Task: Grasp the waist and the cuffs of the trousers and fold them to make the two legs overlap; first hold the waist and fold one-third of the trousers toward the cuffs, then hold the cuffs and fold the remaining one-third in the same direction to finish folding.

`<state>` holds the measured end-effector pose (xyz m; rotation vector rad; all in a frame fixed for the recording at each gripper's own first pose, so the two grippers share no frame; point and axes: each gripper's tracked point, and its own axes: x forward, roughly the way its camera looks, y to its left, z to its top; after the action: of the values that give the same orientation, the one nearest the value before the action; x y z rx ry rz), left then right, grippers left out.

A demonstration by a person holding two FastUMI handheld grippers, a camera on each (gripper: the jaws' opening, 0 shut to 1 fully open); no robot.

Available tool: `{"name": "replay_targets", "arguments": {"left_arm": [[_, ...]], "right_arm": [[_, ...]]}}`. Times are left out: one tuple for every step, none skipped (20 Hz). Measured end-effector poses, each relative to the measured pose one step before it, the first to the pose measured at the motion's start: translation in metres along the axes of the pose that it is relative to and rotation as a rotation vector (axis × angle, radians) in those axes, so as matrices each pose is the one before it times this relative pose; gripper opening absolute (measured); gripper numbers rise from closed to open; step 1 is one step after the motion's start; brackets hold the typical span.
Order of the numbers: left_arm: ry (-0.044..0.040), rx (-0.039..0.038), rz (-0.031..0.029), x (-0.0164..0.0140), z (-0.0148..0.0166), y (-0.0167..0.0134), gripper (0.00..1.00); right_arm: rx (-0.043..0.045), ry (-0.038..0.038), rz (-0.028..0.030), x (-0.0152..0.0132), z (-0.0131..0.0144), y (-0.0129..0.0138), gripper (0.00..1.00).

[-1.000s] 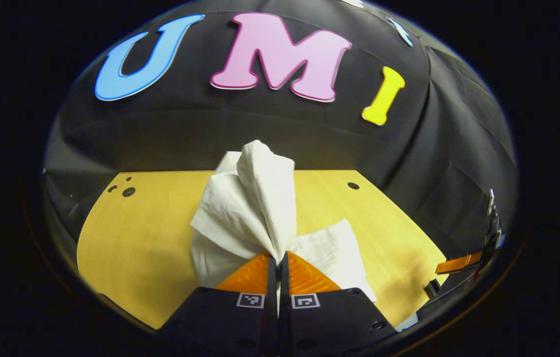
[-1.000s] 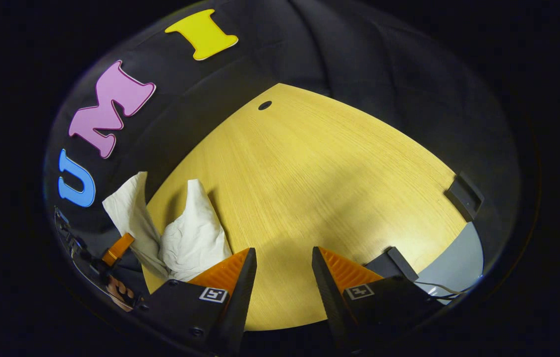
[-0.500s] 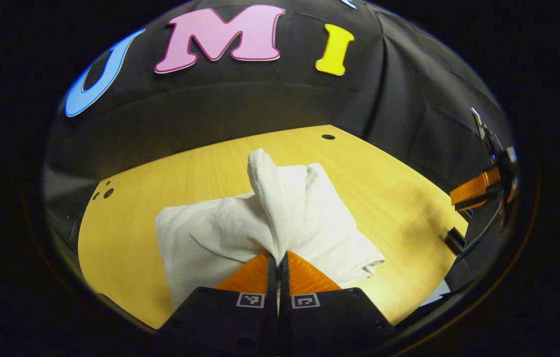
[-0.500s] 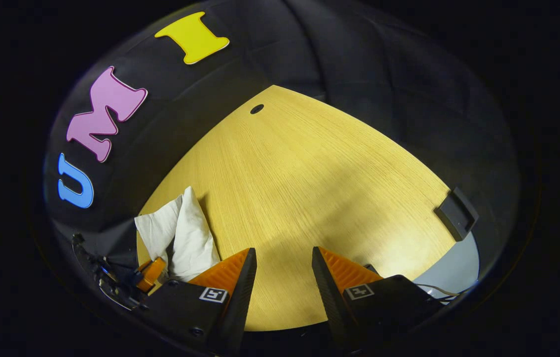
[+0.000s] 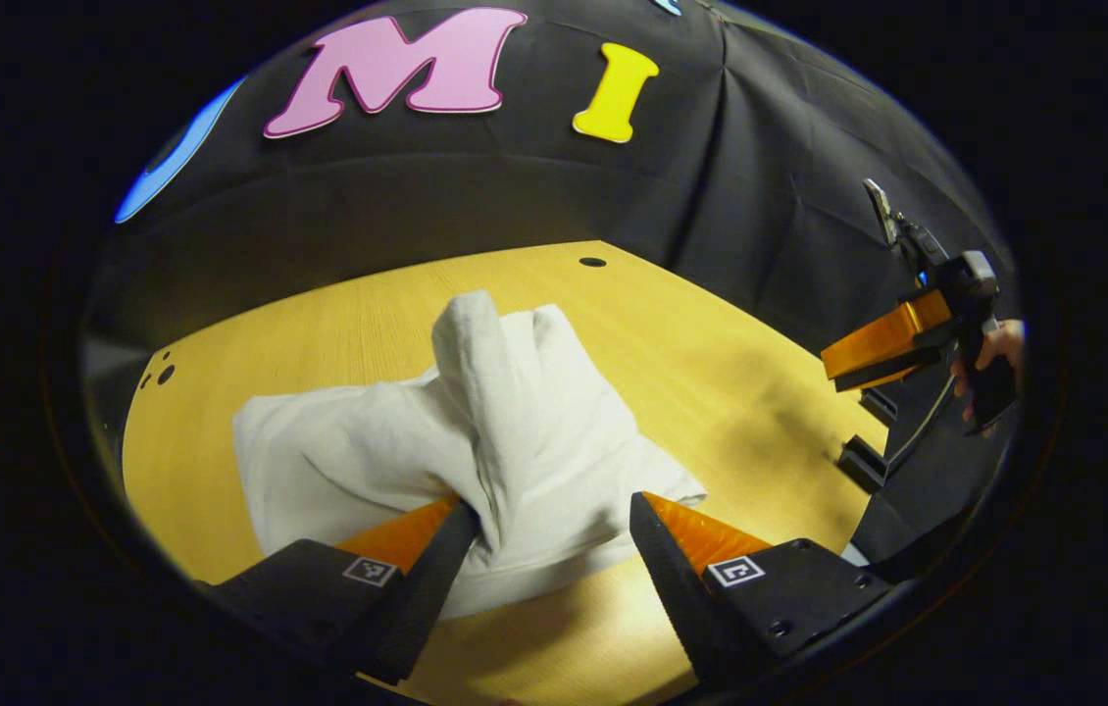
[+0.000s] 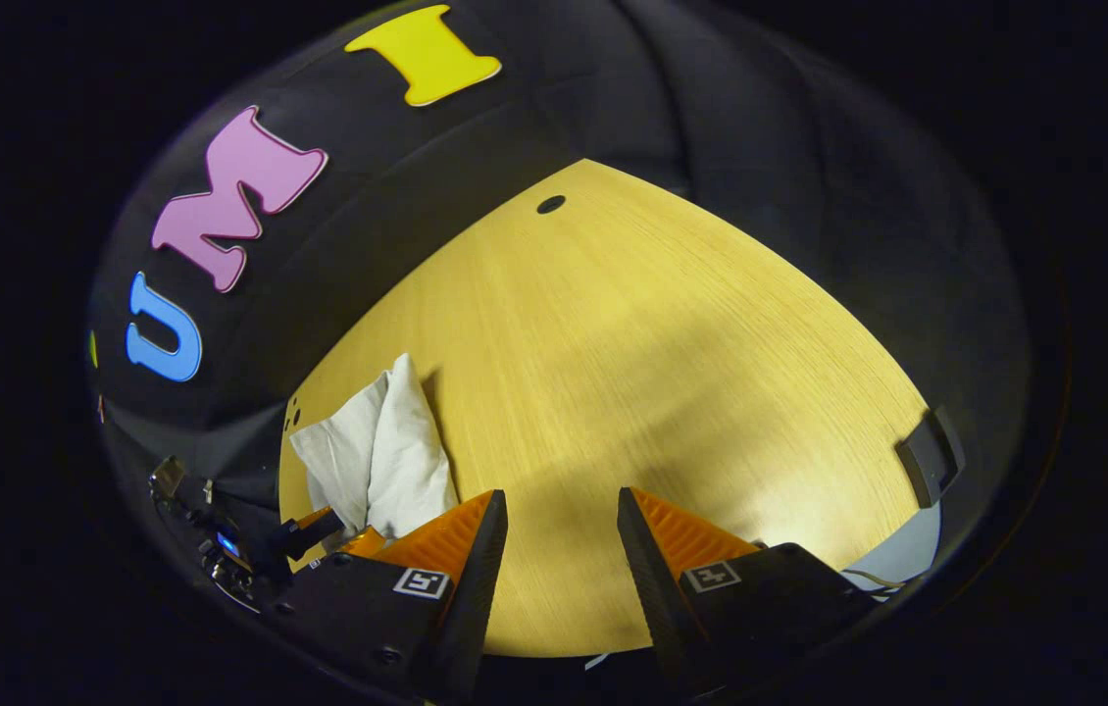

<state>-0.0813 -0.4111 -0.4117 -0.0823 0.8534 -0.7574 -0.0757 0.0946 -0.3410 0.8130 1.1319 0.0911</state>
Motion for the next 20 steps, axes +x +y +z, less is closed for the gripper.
{"name": "replay_targets", "arguments": {"left_arm": [[-0.01548,-0.05073,-0.01108,-0.00617,0.00710,0.00017,0.99],[-0.01871,-0.05886,-0.00926,-0.00669,0.00854,0.00173,0.98],[-0.02997,-0.07558,0.00570,-0.01154,0.01525,0.00984,0.97],[-0.02518,-0.05081,0.01195,-0.01022,0.01305,0.00960,0.96],[-0.02644,-0.04198,0.01480,-0.01132,0.01127,0.00806,0.96],[-0.02571,-0.02872,0.01198,-0.01057,0.01087,0.00787,0.96],[-0.02478,-0.01841,0.01115,-0.00964,0.00909,0.00811,0.96],[-0.02002,-0.01387,0.00933,-0.01119,0.00628,0.00554,0.96],[-0.01184,-0.01026,0.00772,-0.00968,0.00573,0.00422,0.96],[-0.01274,-0.01750,0.00334,-0.00779,0.00818,0.00484,0.96],[-0.01316,-0.02654,-0.00332,-0.00873,0.00853,0.00675,0.96],[-0.01220,-0.02666,-0.00139,-0.00823,0.00762,0.00594,0.96],[-0.01395,-0.02450,0.00555,-0.00714,0.00613,0.00695,0.96],[-0.01685,-0.02355,0.00977,-0.00837,0.00701,0.00692,0.96],[-0.01759,-0.02632,0.00701,-0.00908,0.00477,0.00639,0.96],[-0.01453,-0.02884,0.00371,-0.00740,0.00545,0.00572,0.96],[-0.01432,-0.02534,0.00331,-0.00513,0.00488,0.00415,0.96],[-0.01139,-0.01762,0.00666,-0.00482,0.00464,0.00498,0.96],[-0.00610,-0.01269,0.00634,-0.00236,0.00096,0.00479,0.96],[-0.00364,-0.00895,0.00874,-0.00268,0.00298,0.00539,0.96]], "right_arm": [[-0.00984,-0.00715,0.01699,0.00101,0.00162,0.00997,0.71],[-0.01010,-0.00685,0.01448,0.00036,0.00106,0.01080,0.71],[-0.00809,-0.01084,0.02062,0.00074,0.00112,0.01527,0.71],[-0.00235,-0.00665,0.01099,0.00027,0.00142,0.01062,0.71],[0.00149,-0.01220,0.01241,-0.00100,0.00038,0.01132,0.71],[0.00290,-0.01376,0.01615,-0.00026,0.00231,0.01080,0.71],[0.00266,-0.01612,0.01548,0.00000,0.00205,0.01044,0.71],[0.00398,-0.01503,0.01648,-0.00162,0.00189,0.01069,0.71],[0.00319,-0.01688,0.01428,-0.00016,0.00055,0.01007,0.71],[-0.00188,-0.01740,0.01284,-0.00175,0.00127,0.01028,0.71],[-0.00354,-0.01510,0.01236,-0.00206,0.00062,0.00770,0.71],[-0.00174,-0.01474,0.01524,-0.00254,0.00062,0.00994,0.71],[-0.00354,-0.02485,0.01359,-0.00251,0.00379,0.00999,0.71],[-0.00520,-0.02786,0.01177,-0.00267,0.00540,0.00940,0.71],[-0.00639,-0.02267,0.01251,-0.00297,0.00305,0.00941,0.71],[-0.00854,-0.01403,0.01065,-0.00181,0.00279,0.00803,0.71],[-0.01196,-0.01115,0.00791,-0.00063,0.00248,0.00719,0.71],[-0.01463,-0.00630,0.00560,-0.00043,0.00137,0.00591,0.71],[-0.01319,-0.00587,0.00408,-0.00159,0.00194,0.00578,0.71],[-0.00998,0.00008,0.00611,-0.00005,-0.00003,0.00700,0.71]]}}
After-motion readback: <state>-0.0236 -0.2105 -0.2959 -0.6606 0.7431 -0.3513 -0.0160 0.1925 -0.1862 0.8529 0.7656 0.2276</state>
